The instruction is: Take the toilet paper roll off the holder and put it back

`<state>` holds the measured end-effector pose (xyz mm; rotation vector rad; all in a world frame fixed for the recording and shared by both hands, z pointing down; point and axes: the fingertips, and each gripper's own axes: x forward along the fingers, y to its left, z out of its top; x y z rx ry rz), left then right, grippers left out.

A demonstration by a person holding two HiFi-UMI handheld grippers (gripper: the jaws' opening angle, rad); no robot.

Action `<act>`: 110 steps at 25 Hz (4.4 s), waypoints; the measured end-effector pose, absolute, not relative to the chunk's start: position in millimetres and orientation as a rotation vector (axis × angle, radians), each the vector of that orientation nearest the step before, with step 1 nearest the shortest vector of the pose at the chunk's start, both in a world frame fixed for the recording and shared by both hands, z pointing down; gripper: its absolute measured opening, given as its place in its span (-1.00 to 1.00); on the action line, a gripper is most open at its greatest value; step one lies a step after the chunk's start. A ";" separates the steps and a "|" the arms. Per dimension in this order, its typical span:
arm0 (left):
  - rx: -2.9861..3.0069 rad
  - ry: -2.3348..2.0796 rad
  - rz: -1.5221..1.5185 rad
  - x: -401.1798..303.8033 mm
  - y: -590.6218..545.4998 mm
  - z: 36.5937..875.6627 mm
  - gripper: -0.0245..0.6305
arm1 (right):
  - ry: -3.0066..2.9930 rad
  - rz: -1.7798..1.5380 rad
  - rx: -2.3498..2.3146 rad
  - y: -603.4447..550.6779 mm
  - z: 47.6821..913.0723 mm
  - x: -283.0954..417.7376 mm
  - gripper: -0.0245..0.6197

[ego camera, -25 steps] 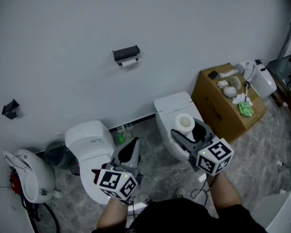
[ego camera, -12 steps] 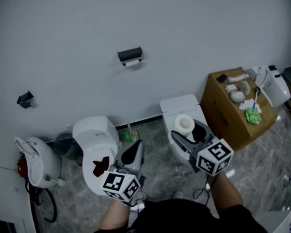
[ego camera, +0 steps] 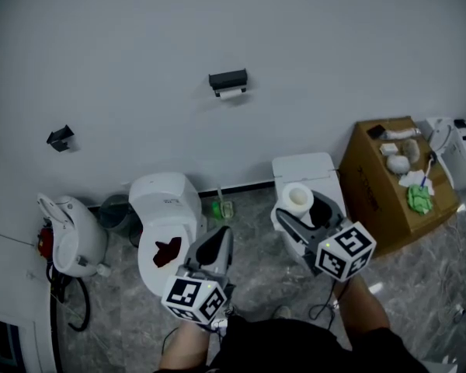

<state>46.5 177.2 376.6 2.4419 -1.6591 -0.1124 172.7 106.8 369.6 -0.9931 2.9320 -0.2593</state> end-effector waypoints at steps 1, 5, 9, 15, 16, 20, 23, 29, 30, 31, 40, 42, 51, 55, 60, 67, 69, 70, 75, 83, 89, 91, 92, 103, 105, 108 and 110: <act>2.439 -1.659 -0.110 47.7 176.2 377.5 -0.92 | 2.933 -0.262 -0.991 105.6 370.8 173.5 0.00; 2.442 -1.644 -0.109 51.9 170.6 380.2 -0.92 | 2.935 -0.278 -1.007 101.2 377.3 178.3 0.00; 2.462 -1.614 -0.117 50.8 160.9 380.1 -0.92 | 2.930 -0.285 -1.043 94.6 379.2 179.5 0.00; 2.475 -1.562 -0.124 39.5 143.2 384.2 -0.92 | 2.924 -0.290 -1.104 81.8 381.8 171.0 0.00; 2.476 -1.554 -0.126 35.2 140.3 384.8 -0.92 | 2.924 -0.294 -1.113 79.3 382.7 167.3 0.00; 2.475 -1.535 -0.129 9.1 131.5 385.8 -0.92 | 2.922 -0.304 -1.134 71.9 382.7 141.3 0.00; 2.476 -1.525 -0.135 -19.1 126.6 385.9 -0.92 | 2.925 -0.305 -1.140 68.4 381.3 112.7 0.00; 2.483 -1.519 -0.149 -87.7 117.6 383.9 -0.92 | 2.928 -0.296 -1.150 60.9 378.7 45.3 0.00; 2.486 -1.519 -0.152 -100.3 116.2 384.0 -0.92 | 2.929 -0.296 -1.152 59.5 378.6 33.1 0.00; 2.489 -1.520 -0.155 -112.9 114.4 384.1 -0.92 | 2.929 -0.296 -1.153 57.8 378.4 20.8 0.00; 2.469 -1.508 -0.193 -186.2 93.0 396.7 -0.92 | 2.963 -0.298 -1.169 44.9 387.0 -53.9 0.00; 2.460 -1.498 -0.199 -187.6 87.1 400.2 -0.92 | 2.964 -0.302 -1.180 38.0 388.3 -53.8 0.00; 2.424 -1.588 -0.158 -172.7 44.7 397.4 -0.92 | 2.967 -0.335 -1.063 -14.5 391.5 -43.9 0.00; 2.418 -1.667 -0.112 -147.4 12.7 388.9 -0.92 | 2.965 -0.337 -0.991 -53.8 384.6 -19.4 0.00; 2.398 -1.714 -0.076 -98.5 -45.5 384.4 -0.92 | 2.969 -0.357 -0.903 -113.6 386.9 17.2 0.00; 2.377 -1.780 -0.036 -52.1 -103.8 379.9 -0.92 | 2.990 -0.401 -0.797 -172.8 394.3 51.0 0.00; 2.362 -1.792 -0.025 -48.5 -114.5 380.8 -0.92 | 3.001 -0.414 -0.782 -183.6 396.8 53.8 0.00; 2.356 -1.795 -0.022 -47.4 -119.8 381.2 -0.92 | 3.003 -0.419 -0.777 -189.2 397.8 54.8 0.00; 2.337 -1.793 -0.028 -49.3 -149.2 386.1 -0.92 | 3.012 -0.423 -0.776 -218.2 401.5 54.3 0.00; 2.389 -1.697 -0.037 -68.2 -210.0 399.4 -0.91 | 2.994 -0.433 -0.894 -270.1 412.3 39.6 0.00; 2.459 -1.591 -0.053 -109.9 -263.4 395.6 -0.91 | 2.957 -0.437 -1.023 -315.6 408.4 2.0 0.00; 2.478 -1.566 -0.062 -128.0 -279.4 392.7 -0.92 | 2.938 -0.424 -1.053 -330.7 403.7 -14.8 0.00; 2.487 -1.556 -0.065 -137.8 -286.9 391.4 -0.91 | 2.930 -0.417 -1.065 -337.9 401.9 -24.1 0.00; 2.510 -1.537 -0.122 -243.2 -332.8 387.8 -0.92 | 2.931 -0.356 -1.104 -382.5 391.7 -126.8 0.00; 2.495 -1.543 -0.130 -253.8 -338.5 389.6 -0.91 | 2.951 -0.352 -1.084 -387.6 391.8 -140.9 0.00; 2.478 -1.556 -0.127 -260.5 -349.5 391.7 -0.92 | 2.967 -0.341 -1.051 -399.1 389.3 -152.8 0.00; 2.471 -1.574 -0.127 -261.4 -353.6 391.4 -0.91 | 2.971 -0.328 -1.026 -404.8 386.3 -155.5 0.00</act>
